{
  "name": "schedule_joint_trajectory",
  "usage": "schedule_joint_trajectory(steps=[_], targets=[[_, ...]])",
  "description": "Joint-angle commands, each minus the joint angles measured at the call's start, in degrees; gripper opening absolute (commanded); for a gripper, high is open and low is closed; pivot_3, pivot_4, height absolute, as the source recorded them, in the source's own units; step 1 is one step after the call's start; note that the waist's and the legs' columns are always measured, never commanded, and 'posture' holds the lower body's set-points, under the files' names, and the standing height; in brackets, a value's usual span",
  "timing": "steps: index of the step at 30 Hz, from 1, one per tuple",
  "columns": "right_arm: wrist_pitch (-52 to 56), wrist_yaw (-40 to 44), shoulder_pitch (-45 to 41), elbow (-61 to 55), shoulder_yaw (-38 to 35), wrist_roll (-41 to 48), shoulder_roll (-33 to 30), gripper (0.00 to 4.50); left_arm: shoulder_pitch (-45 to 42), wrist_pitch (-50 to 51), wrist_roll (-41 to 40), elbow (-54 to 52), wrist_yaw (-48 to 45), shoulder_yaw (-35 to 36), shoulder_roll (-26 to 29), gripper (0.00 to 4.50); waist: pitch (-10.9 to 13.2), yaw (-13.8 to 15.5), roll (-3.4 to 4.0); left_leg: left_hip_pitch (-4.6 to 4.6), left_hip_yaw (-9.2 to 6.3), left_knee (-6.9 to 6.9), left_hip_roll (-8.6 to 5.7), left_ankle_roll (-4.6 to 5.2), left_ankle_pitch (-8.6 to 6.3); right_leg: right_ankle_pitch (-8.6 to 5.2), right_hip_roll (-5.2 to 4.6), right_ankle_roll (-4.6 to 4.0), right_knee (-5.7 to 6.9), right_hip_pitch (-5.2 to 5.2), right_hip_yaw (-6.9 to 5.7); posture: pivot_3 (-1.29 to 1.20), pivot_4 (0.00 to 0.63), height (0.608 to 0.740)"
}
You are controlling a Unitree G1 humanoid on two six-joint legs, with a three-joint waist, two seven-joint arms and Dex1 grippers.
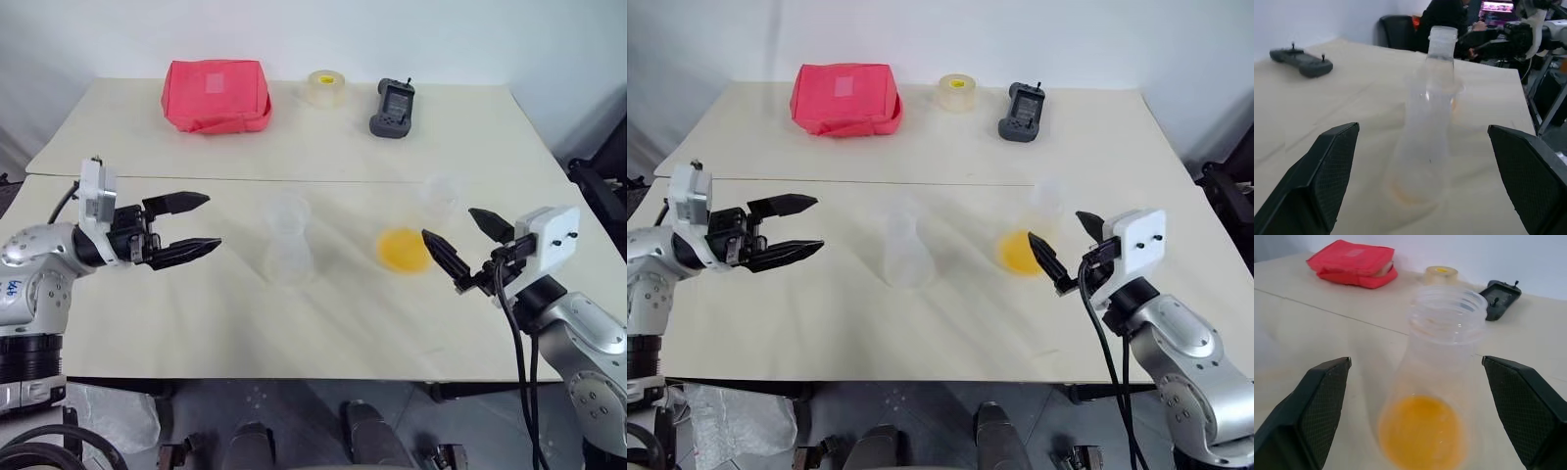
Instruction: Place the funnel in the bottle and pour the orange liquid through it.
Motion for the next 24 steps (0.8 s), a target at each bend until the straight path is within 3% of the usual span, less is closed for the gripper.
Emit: schedule_joint_trajectory(steps=[1,16,22,24], targets=[[-1.7,0.8,-1.9,2.4,0.5,-1.8,0.3,4.50,1.2,-1.9,0.4,-0.5,-0.7,1.7,-0.1,4.47,0.0,0.0,0.00,0.01,0.00,0.00,0.00,0.00,0.00,0.00,0.00,0.00,0.00,0.00,0.00,0.00,0.150,0.740],[-6.6,4.3,-13.1,14.8,4.2,-6.6,4.5,4.50,1.8,-1.1,-0.3,-3.2,1.5,1.9,-2.1,4.47,0.0,-0.3,0.01,-0.01,0.01,-0.12,0.02,0.01,-0.01,0.02,-0.01,0.00,-0.11,-0.03,-0.01,0.00,0.150,0.740],[-5.3,5.5,-13.7,12.7,4.3,-4.8,4.9,2.65,1.7,-1.3,0.0,-3.7,2.2,1.8,-2.9,4.50,0.0,-0.2,0.01,-0.04,0.01,-0.16,0.01,0.01,0.00,0.02,-0.03,0.01,-0.21,-0.03,-0.02,0.00,0.150,0.740],[-4.9,4.9,-14.4,11.4,4.3,-5.0,4.7,2.43,1.7,-1.8,0.2,-3.4,1.8,1.6,-3.1,4.50,0.0,-0.3,0.01,-0.04,0.01,-0.18,0.01,0.01,0.00,0.02,-0.03,0.01,-0.22,-0.03,-0.02,0.00,0.150,0.740]])
